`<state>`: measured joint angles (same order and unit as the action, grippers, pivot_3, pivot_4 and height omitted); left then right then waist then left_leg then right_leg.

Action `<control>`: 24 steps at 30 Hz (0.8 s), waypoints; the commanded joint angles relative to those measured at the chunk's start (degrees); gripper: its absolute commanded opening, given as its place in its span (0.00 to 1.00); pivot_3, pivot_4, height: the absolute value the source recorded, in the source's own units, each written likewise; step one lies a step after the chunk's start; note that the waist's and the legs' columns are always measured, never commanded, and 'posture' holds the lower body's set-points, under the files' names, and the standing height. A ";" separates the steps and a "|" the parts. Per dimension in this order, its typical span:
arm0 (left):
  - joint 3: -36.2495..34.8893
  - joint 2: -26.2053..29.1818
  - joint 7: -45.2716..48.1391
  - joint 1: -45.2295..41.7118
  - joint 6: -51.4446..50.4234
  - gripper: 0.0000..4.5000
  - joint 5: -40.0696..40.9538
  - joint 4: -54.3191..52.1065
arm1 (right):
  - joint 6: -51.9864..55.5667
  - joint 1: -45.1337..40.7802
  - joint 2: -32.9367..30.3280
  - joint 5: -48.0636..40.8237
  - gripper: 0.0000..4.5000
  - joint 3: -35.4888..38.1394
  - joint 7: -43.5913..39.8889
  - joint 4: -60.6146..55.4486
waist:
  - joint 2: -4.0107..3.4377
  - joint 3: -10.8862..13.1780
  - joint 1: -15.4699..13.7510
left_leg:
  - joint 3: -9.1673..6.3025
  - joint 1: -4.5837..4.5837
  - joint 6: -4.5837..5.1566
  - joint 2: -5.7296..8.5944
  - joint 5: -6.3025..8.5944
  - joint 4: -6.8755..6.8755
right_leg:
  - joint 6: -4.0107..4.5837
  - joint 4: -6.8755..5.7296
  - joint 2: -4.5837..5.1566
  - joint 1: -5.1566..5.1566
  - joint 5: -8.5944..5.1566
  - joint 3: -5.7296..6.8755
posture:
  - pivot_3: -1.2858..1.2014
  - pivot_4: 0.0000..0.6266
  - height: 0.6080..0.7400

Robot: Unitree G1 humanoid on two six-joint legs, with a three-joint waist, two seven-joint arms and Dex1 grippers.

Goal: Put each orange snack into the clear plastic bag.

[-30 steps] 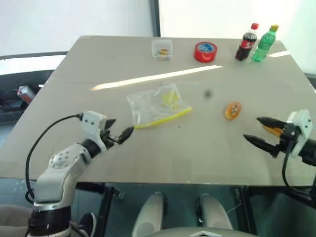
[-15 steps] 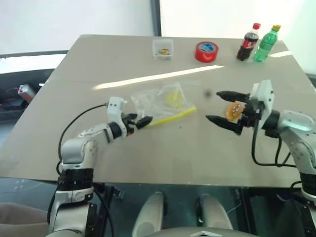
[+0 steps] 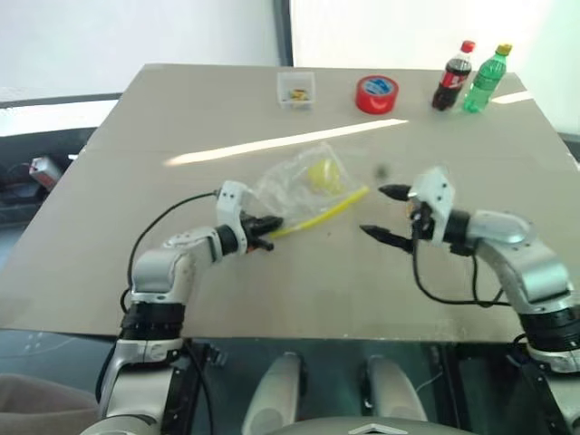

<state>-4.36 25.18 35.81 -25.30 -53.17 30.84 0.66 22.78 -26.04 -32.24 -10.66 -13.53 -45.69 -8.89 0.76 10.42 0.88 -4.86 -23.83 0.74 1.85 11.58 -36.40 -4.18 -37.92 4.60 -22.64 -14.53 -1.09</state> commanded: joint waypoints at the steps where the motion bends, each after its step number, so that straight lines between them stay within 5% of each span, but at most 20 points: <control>1: -3.99 -0.52 -1.60 -0.86 -5.22 0.00 4.78 -4.82 | -6.32 -2.40 0.79 7.09 1.00 -4.01 1.50 2.45 | 0.01 0.01 0.00 | 0.00 0.00 0.00 0.00 0.00 0.00 | 0.00 0.00 -0.01 -0.01 0.00 0.00 | 0.52 0.24 1.00; 11: -6.94 1.25 -3.86 1.65 -16.50 0.00 12.76 -14.27 | -19.39 -9.77 4.52 19.37 1.00 -7.12 7.30 19.52 | 0.01 0.01 0.11 | 0.01 0.02 -0.21 0.00 -0.12 0.03 | 0.01 0.00 -0.03 -0.01 0.00 -0.02 | 0.52 0.24 1.00; 20: -6.30 3.74 -3.37 2.54 -14.13 0.00 11.31 -13.24 | -20.92 -10.04 4.92 19.05 0.04 -5.41 6.17 20.49 | 0.01 0.01 0.10 | 0.00 0.02 -0.11 0.00 -0.05 0.04 | 0.02 0.00 -0.03 -0.01 0.01 -0.02 | 0.52 0.24 1.00; 24: -5.31 4.08 -3.62 1.97 -9.00 0.00 8.02 -11.33 | -20.27 -9.91 5.01 18.73 0.02 -5.03 6.08 19.71 | 0.01 0.01 0.09 | 0.00 0.02 -0.11 0.00 -0.06 0.05 | 0.02 0.00 -0.03 -0.02 0.01 -0.03 | 0.52 0.24 1.00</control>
<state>-10.20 28.49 32.12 -22.77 -66.40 41.21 -10.83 3.04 -35.08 -27.18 8.50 -21.05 -39.66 12.51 0.77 10.43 0.97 -4.86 -23.81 0.63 1.85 11.53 -36.35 -4.16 -37.92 4.57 -22.66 -14.53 -1.12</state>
